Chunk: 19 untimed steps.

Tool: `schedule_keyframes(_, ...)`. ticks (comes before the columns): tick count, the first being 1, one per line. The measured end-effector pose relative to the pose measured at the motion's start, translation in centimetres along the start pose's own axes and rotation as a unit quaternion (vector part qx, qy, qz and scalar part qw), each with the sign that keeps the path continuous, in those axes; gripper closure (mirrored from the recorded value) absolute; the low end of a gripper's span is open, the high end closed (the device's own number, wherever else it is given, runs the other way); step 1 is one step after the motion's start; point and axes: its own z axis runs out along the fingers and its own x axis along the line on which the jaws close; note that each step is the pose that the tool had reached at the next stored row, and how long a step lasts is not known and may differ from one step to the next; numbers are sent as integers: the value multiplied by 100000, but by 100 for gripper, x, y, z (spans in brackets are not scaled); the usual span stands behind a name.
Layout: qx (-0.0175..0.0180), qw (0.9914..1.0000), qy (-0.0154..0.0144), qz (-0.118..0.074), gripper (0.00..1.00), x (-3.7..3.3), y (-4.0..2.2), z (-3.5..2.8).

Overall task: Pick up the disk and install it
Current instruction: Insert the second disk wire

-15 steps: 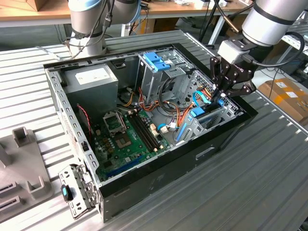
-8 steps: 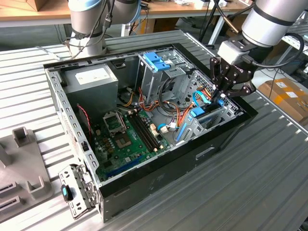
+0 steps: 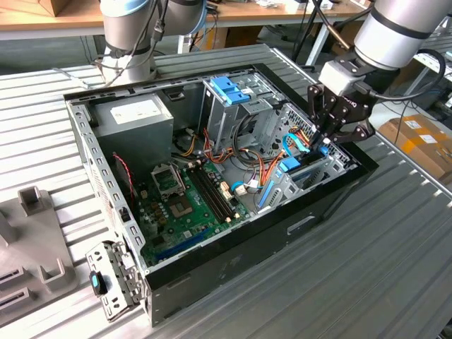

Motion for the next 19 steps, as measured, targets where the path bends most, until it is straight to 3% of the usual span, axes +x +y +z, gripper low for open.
schedule_keyframes(19,-1,100000,-1,-1,84,8,18,25)
